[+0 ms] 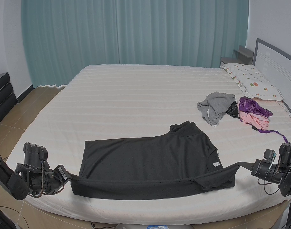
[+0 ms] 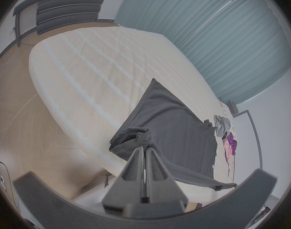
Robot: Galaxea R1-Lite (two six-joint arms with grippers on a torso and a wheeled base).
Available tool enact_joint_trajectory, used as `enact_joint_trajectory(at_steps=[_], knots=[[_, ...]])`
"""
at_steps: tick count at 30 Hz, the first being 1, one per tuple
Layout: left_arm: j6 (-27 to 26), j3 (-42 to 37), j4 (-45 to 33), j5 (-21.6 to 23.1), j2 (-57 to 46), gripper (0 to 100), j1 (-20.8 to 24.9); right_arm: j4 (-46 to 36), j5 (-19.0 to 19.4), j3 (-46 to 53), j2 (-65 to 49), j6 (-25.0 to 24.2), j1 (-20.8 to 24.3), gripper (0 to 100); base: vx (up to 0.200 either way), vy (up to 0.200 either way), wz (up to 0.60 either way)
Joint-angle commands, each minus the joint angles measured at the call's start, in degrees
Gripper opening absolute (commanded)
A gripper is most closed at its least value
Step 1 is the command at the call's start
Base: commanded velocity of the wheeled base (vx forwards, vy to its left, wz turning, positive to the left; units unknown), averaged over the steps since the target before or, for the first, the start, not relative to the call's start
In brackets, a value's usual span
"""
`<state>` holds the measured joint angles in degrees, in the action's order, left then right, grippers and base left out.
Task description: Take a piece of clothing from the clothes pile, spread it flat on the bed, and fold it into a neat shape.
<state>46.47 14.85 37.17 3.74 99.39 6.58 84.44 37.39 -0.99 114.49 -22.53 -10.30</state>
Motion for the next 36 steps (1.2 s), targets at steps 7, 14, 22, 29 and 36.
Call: enact_joint_trajectory(at_steps=[7,14,22,29,36], knots=[[-0.3,-3.0,-0.3,0.0,-1.7,0,0.2,-6.0,0.0,1.0,-5.2,0.8,0.2,0,0.0,0.0,0.0],[-0.4,-3.9,-0.3,0.0,-1.1,0,0.9,-11.3,-0.1,1.0,-5.7,4.1,-0.4,0,0.0,0.0,0.0],[-0.3,-1.5,0.2,0.0,5.4,0,1.1,-11.0,-0.6,-0.6,-2.1,5.0,-0.2,0,0.0,0.0,0.0],[-0.2,2.3,0.3,-0.1,8.8,0,0.5,-11.1,-1.3,-4.4,2.1,4.7,1.1,0,0.0,0.0,0.0],[-0.2,5.7,0.3,-0.3,12.6,0,0.5,-11.8,-3.2,-10.1,6.8,4.4,2.4,0,0.0,0.0,0.0]])
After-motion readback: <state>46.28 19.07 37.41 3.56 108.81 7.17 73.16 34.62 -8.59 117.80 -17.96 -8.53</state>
